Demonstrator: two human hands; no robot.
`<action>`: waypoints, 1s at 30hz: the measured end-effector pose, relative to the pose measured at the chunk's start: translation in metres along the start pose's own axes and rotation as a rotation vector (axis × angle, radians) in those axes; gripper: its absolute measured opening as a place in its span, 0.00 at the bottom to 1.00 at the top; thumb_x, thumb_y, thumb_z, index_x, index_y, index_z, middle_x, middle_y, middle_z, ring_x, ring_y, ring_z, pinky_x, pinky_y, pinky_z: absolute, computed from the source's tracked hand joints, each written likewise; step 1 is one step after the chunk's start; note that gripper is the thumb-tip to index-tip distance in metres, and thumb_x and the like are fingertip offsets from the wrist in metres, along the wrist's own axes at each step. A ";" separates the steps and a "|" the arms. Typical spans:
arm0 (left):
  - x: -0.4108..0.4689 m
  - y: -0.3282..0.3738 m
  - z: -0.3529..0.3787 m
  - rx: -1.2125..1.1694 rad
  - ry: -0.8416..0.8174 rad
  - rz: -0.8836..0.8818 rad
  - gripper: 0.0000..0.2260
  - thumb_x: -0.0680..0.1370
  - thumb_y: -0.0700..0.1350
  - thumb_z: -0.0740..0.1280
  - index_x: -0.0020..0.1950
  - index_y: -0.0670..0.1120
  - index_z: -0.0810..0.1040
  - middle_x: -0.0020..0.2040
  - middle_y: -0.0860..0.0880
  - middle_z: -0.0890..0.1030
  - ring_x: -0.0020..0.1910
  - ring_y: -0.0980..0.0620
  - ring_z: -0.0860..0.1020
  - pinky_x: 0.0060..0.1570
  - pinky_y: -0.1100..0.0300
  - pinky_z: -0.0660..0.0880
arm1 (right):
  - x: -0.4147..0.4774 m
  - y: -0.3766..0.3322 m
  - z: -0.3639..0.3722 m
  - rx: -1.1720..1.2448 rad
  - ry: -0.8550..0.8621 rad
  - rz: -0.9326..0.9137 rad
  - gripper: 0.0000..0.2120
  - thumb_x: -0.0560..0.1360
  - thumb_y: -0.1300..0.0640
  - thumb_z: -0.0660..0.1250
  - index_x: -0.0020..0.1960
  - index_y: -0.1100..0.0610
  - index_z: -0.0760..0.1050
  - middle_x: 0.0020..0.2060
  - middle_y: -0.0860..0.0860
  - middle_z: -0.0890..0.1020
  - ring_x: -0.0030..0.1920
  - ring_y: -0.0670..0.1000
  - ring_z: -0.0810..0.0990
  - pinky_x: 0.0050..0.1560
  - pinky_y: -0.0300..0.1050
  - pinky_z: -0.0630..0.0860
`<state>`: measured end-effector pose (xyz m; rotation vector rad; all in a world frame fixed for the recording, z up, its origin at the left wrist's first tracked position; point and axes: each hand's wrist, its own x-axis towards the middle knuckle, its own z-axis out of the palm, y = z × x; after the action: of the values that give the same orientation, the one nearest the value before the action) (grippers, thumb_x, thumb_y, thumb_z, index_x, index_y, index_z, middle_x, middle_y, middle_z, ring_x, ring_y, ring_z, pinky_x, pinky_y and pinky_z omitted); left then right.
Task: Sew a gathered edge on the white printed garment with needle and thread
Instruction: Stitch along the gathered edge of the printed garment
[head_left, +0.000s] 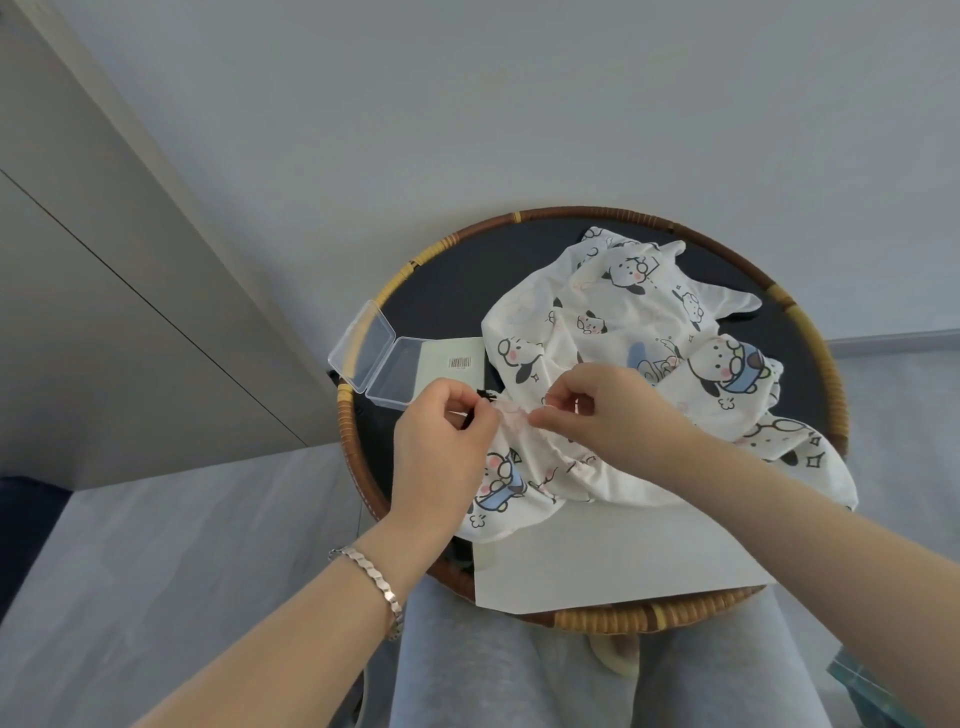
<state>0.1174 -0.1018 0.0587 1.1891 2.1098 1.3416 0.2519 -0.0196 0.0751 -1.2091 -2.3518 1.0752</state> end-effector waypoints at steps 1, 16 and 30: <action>0.000 0.000 0.000 0.011 0.003 0.007 0.09 0.74 0.41 0.68 0.37 0.52 0.73 0.35 0.56 0.77 0.35 0.58 0.76 0.34 0.75 0.70 | -0.001 0.002 -0.003 0.003 -0.009 0.003 0.11 0.71 0.51 0.70 0.34 0.53 0.73 0.30 0.43 0.72 0.30 0.39 0.70 0.34 0.26 0.66; 0.002 -0.005 -0.001 0.008 -0.023 -0.053 0.08 0.74 0.41 0.68 0.37 0.52 0.73 0.37 0.57 0.77 0.38 0.59 0.76 0.34 0.77 0.69 | -0.003 0.021 -0.013 0.304 -0.037 0.245 0.16 0.68 0.48 0.73 0.35 0.60 0.75 0.17 0.41 0.66 0.20 0.41 0.65 0.24 0.28 0.62; -0.006 0.005 -0.003 -0.047 -0.084 -0.007 0.10 0.74 0.41 0.68 0.37 0.54 0.73 0.36 0.55 0.79 0.34 0.56 0.78 0.32 0.74 0.71 | 0.002 -0.008 0.017 0.099 0.083 -0.013 0.05 0.70 0.51 0.72 0.43 0.52 0.82 0.34 0.52 0.79 0.31 0.43 0.68 0.36 0.37 0.66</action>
<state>0.1209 -0.1077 0.0635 1.1966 2.0115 1.3072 0.2369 -0.0297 0.0690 -1.1782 -2.2143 1.1013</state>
